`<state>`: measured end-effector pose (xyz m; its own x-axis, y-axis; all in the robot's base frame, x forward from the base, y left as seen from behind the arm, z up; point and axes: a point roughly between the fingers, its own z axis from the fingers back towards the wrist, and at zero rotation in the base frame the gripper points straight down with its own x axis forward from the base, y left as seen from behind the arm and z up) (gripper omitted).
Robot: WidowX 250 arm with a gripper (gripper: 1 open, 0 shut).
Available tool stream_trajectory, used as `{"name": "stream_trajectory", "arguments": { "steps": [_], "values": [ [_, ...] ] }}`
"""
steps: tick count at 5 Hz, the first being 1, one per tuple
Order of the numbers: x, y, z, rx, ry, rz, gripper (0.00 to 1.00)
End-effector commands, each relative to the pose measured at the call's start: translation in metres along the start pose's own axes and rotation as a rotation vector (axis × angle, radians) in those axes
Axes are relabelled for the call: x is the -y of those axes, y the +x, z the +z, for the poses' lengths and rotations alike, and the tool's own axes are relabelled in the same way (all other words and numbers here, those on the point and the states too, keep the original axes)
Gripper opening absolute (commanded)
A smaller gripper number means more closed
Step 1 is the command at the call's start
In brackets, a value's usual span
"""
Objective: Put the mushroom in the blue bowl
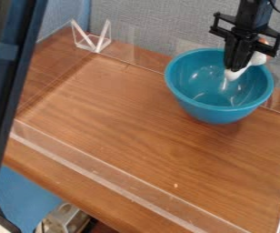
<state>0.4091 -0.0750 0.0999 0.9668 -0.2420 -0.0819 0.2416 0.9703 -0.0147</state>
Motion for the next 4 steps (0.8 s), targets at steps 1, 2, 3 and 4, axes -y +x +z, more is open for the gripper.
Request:
{"name": "stream_trajectory", "arguments": {
  "steps": [1,2,3,4],
  "values": [
    [-0.0087,0.0041,0.0247,0.077,0.0,0.019,0.0],
    [-0.0106,0.0033,0.0254,0.08,-0.003,0.023,0.0],
    [-0.0118,0.002,0.0291,0.088,-0.004,0.027,0.0],
    [-0.0127,0.0002,0.0274,0.085,-0.013,0.035,0.0]
  ]
}}
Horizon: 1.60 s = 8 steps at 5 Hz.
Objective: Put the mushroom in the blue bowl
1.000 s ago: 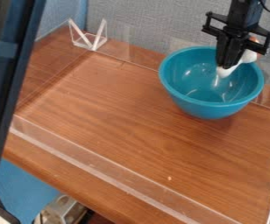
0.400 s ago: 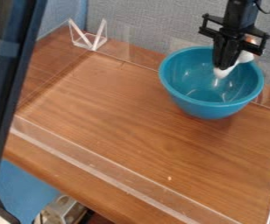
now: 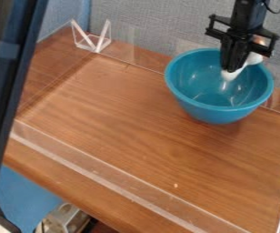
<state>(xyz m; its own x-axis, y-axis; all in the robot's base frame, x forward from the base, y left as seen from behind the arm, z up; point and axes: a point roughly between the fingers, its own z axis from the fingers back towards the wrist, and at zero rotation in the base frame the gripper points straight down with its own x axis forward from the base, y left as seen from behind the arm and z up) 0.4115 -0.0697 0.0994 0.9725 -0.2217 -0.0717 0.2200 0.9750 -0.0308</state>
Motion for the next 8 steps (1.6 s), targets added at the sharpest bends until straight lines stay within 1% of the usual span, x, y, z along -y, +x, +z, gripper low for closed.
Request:
{"name": "stream_trajectory", "arguments": {
  "steps": [1,3,4,5,6,8],
  "values": [
    [-0.0074,-0.0021,0.0262,0.071,-0.005,0.023,0.0],
    [-0.0096,-0.0057,0.0231,0.065,-0.022,0.039,0.0],
    [-0.0108,-0.0074,0.0225,0.063,-0.028,0.048,1.0],
    [-0.012,-0.0091,0.0231,0.063,-0.034,0.056,1.0],
    [-0.0134,-0.0094,0.024,0.064,-0.038,0.067,0.0],
    [-0.0156,-0.0098,0.0247,0.064,-0.046,0.086,0.0]
  ]
}}
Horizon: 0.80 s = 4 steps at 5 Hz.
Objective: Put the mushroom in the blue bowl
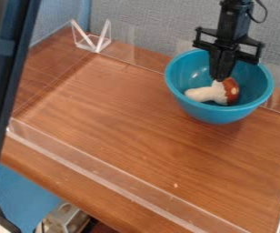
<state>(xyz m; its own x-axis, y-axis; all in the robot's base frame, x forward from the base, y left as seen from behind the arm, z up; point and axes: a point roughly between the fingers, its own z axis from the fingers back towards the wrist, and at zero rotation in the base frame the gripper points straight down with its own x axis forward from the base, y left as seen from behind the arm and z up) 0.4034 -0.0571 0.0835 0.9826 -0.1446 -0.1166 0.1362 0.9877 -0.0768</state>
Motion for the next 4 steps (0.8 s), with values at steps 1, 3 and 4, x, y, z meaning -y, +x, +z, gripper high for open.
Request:
{"name": "stream_trajectory", "arguments": {
  "steps": [1,3,4],
  "values": [
    [-0.0031,-0.0014,0.0402,0.102,-0.001,0.011,0.0],
    [-0.0044,-0.0007,0.038,0.096,-0.009,0.025,0.0],
    [-0.0051,-0.0003,0.0369,0.092,-0.014,0.032,0.0]
  ]
}}
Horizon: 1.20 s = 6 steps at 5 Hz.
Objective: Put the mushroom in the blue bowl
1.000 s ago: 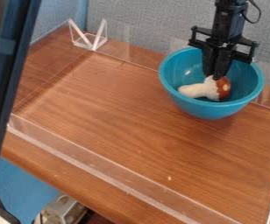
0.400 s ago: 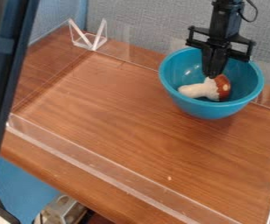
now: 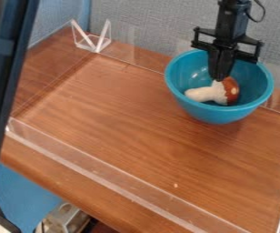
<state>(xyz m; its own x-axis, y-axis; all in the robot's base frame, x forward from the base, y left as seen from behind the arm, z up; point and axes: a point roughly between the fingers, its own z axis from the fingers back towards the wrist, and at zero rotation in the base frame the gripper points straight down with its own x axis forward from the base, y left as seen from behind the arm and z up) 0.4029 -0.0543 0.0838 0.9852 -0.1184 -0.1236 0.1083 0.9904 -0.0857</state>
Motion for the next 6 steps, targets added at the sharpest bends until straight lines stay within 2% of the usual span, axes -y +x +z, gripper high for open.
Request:
{"name": "stream_trajectory", "arguments": {
  "steps": [1,6],
  "values": [
    [-0.0027,0.001,0.0354,0.094,-0.007,0.011,0.0],
    [-0.0065,0.0031,0.0293,0.076,-0.026,0.046,0.0]
  ]
}}
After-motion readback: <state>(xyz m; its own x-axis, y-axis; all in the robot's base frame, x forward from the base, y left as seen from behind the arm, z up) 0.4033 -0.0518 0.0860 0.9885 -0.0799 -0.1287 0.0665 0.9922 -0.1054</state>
